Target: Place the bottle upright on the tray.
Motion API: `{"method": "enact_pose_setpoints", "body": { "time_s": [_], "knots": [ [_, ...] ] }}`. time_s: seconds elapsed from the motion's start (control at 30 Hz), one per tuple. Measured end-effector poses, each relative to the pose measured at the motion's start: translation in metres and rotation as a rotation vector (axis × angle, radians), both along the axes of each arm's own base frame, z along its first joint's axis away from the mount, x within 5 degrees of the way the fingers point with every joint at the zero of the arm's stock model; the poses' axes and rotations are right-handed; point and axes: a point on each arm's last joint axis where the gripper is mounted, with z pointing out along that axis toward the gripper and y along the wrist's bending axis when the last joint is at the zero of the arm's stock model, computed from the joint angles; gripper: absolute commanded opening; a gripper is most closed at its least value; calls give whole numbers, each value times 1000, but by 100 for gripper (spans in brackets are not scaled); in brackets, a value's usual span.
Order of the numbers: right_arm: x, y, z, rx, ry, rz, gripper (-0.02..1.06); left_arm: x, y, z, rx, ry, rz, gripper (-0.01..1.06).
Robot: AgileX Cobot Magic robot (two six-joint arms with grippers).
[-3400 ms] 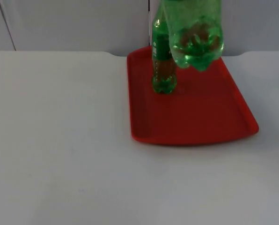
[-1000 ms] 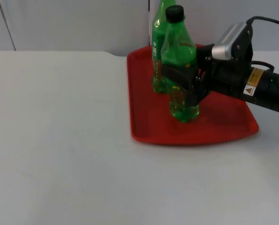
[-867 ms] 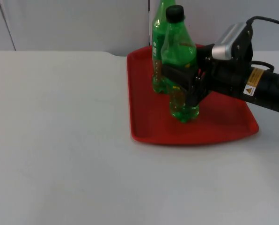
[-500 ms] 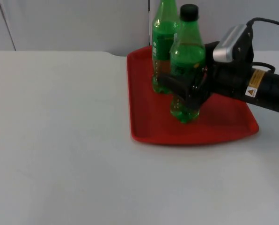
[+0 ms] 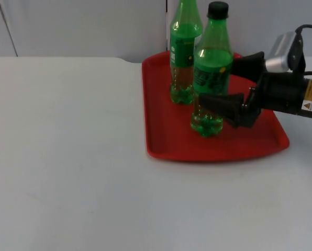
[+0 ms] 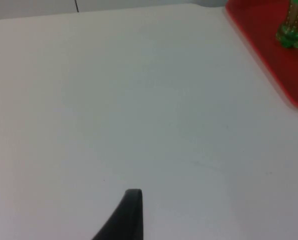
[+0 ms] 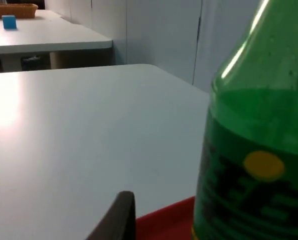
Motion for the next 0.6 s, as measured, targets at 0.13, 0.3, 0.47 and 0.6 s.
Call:
{"method": "enact_pose_setpoints", "body": {
  "time_s": [0.13, 0.3, 0.47, 0.6],
  "knots": [
    [0, -15, -3, -5, 54, 16, 105, 0, 0, 0, 0, 0, 0, 102],
    [-2, -23, -5, -23, 82, 47, 105, 0, 0, 0, 0, 0, 0, 102],
    [-3, -34, -8, -30, 132, 65, 105, 0, 0, 0, 0, 0, 0, 102],
    [-3, -40, -9, -31, 158, 69, 105, 0, 0, 0, 0, 0, 0, 102]
  ]
}}
